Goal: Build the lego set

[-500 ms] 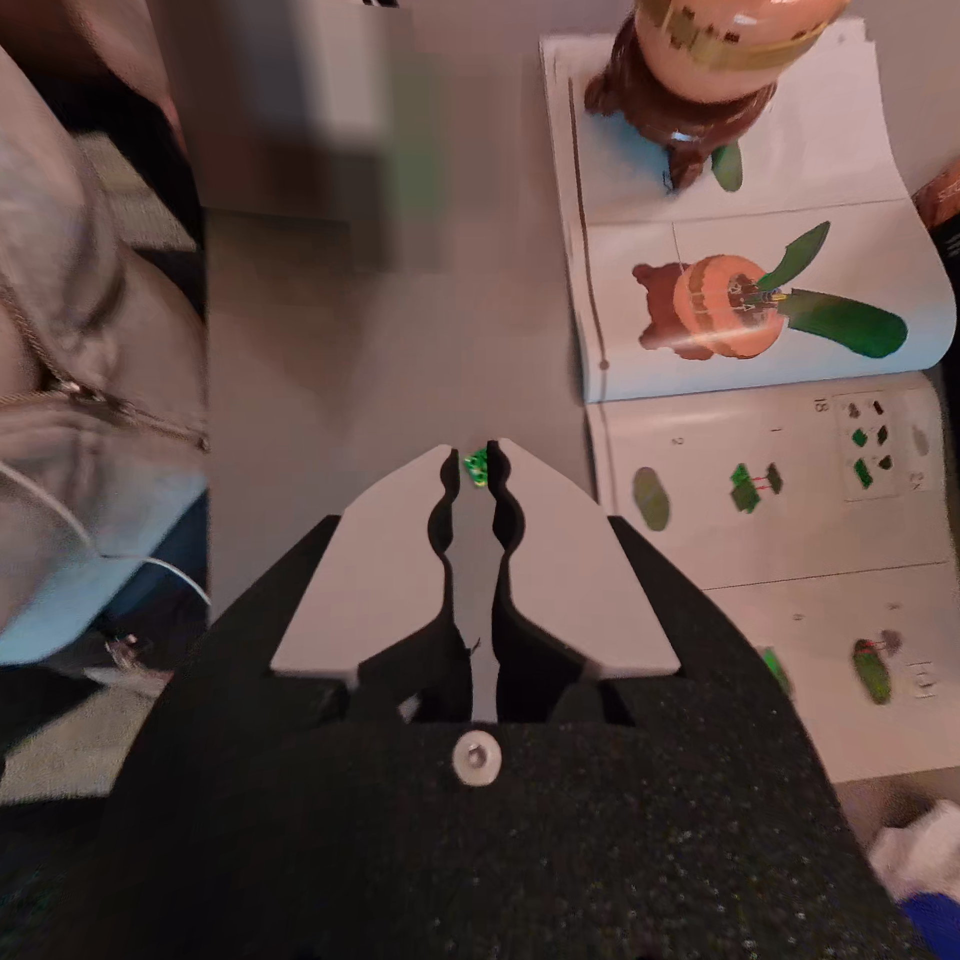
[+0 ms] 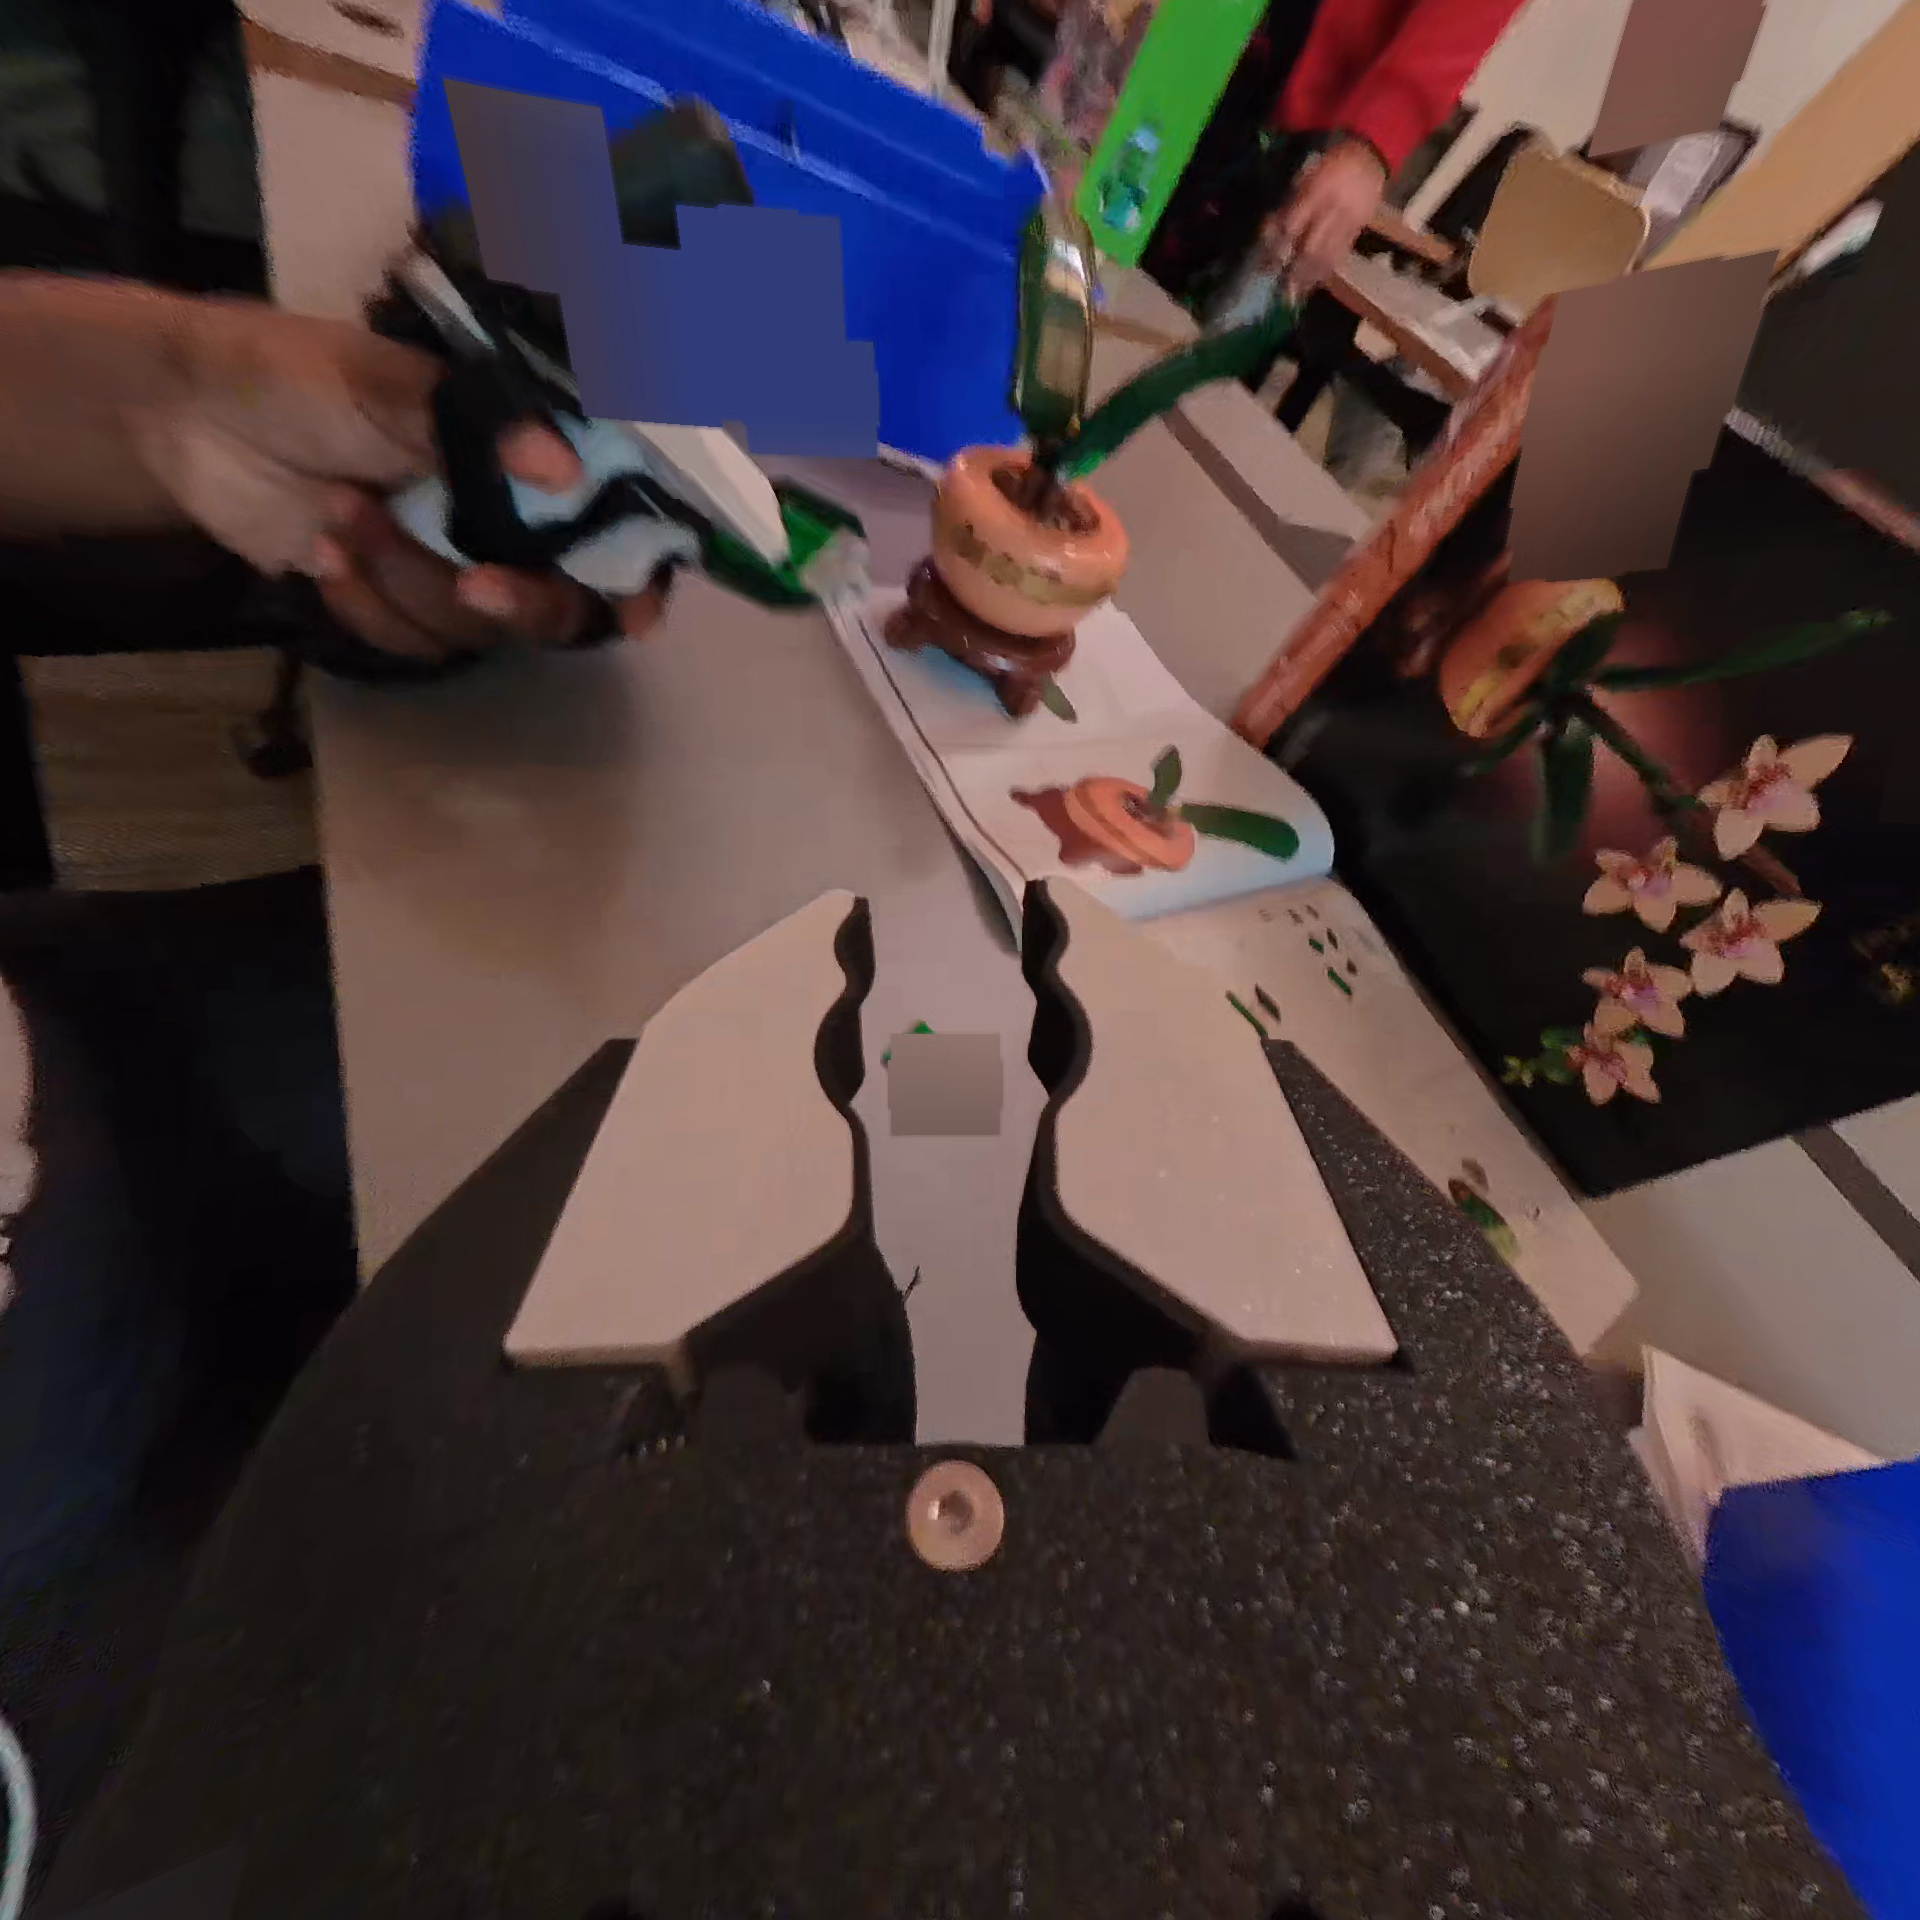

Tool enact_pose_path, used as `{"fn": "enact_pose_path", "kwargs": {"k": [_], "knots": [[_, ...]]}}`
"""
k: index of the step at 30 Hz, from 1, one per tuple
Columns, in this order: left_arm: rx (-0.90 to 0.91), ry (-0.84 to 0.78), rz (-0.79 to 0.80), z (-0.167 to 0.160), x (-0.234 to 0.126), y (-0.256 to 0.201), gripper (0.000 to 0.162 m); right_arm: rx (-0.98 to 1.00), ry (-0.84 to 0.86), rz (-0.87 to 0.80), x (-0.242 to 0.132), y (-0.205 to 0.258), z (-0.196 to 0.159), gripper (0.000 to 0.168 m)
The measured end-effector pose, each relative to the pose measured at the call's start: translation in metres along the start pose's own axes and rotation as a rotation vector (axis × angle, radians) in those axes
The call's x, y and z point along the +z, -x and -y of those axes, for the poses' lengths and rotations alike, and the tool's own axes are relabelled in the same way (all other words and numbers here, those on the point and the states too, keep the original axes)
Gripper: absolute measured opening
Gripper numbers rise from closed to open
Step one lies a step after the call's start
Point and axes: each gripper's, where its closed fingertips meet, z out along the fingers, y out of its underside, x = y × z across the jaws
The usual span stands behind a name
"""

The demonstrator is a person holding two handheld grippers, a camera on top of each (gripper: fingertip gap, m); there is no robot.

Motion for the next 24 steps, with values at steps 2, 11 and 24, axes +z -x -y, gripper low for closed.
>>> {"fn": "enact_pose_path", "kwargs": {"k": [2,11,24], "knots": [[0.004,-0.032,0.016,0.002,-0.005,-0.001,0.005,0.032,0.066,0.005,0.007,-0.005,-0.02,0.025],[0.006,-0.04,0.046,0.003,-0.008,0.002,0.005,0.34,0.364,-0.141,0.02,-0.047,-0.088,0.066],[0.316,-0.047,0.33,0.023,-0.006,0.023,0.005,0.606,0.341,-0.416,0.01,-0.071,-0.101,0.075]]}}
